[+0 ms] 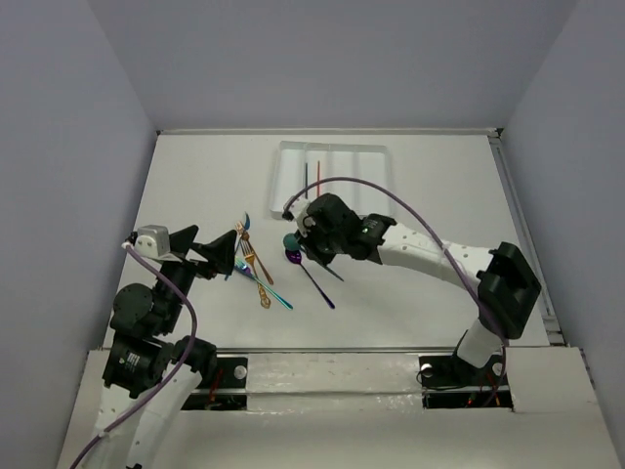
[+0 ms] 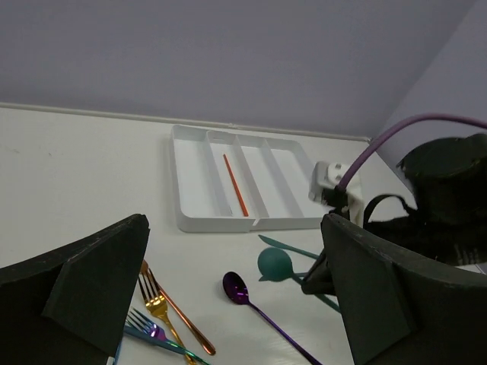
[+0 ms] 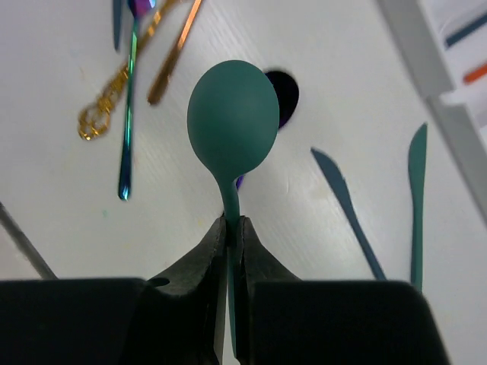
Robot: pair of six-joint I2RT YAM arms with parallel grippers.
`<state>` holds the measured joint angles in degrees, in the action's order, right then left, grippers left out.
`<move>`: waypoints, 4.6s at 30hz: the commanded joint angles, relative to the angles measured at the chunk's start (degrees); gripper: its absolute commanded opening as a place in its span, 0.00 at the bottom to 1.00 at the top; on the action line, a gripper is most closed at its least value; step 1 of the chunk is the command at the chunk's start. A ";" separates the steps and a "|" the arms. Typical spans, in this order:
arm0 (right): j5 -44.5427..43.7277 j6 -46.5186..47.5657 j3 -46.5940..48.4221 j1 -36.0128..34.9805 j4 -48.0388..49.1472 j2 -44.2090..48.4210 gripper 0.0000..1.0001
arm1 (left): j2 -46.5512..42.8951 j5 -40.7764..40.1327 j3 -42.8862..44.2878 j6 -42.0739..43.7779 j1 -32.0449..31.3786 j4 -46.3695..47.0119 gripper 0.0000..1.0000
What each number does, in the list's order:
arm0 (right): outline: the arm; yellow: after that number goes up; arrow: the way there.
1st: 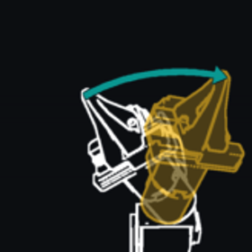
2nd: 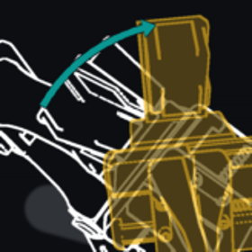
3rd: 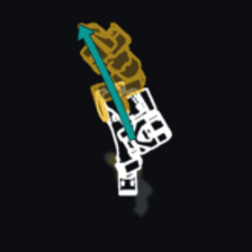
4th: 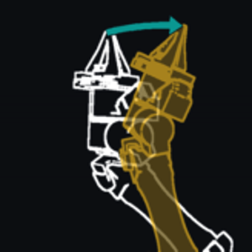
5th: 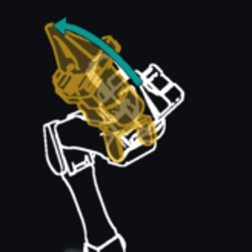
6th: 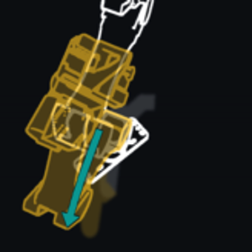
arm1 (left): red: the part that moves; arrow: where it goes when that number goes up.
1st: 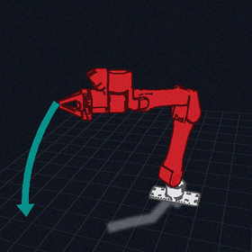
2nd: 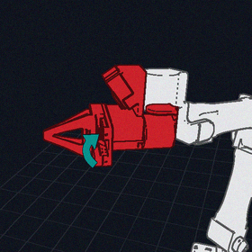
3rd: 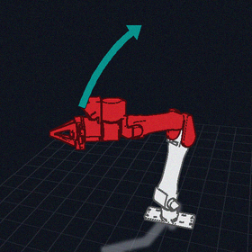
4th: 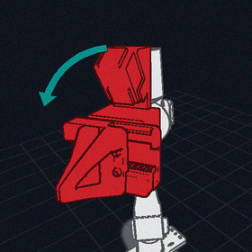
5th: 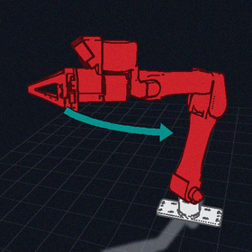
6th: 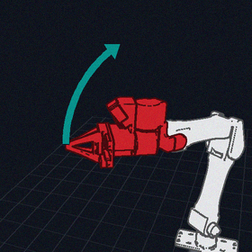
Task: Sort the eating utensils into containers
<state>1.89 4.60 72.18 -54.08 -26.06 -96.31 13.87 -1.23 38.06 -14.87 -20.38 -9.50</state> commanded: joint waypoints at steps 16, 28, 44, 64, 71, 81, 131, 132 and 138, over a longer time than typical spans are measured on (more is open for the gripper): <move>-9.44 -20.68 24.40 15.68 22.82 -12.31 0.00 | 0.37 -0.26 1.22 0.02 0.43 2.20 0.99; -6.99 -27.10 29.68 27.10 23.17 -23.65 0.00 | 1.51 0.18 1.14 0.11 -0.10 2.03 0.99; -6.81 -28.07 34.69 29.21 18.07 -31.48 0.27 | 2.22 0.27 1.14 0.02 -0.10 2.11 0.99; -6.80 -21.56 -4.40 7.35 13.76 0.77 0.58 | 1.42 0.44 1.14 0.02 -0.10 2.38 0.99; -10.41 -26.04 -11.54 -3.47 9.98 2.18 0.58 | 1.42 -0.17 1.22 0.02 -0.10 2.38 0.99; -13.76 -26.84 -9.43 -4.63 11.21 -5.89 0.54 | 1.69 0.27 1.14 0.02 0.43 2.29 0.99; -6.47 -27.62 33.01 29.74 19.21 -26.10 0.00 | 1.25 0.97 1.05 0.11 0.43 2.64 0.99; -6.29 -27.80 33.63 29.74 18.95 -26.90 0.00 | 1.34 0.97 1.05 0.02 0.43 2.64 0.99; -5.32 -30.18 34.96 29.74 18.50 -30.68 0.00 | 1.43 0.97 1.05 0.20 0.43 2.73 0.99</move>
<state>-5.41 -23.62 103.98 -23.79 -8.40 -126.23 14.81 -0.84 38.06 -14.87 -20.38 -9.65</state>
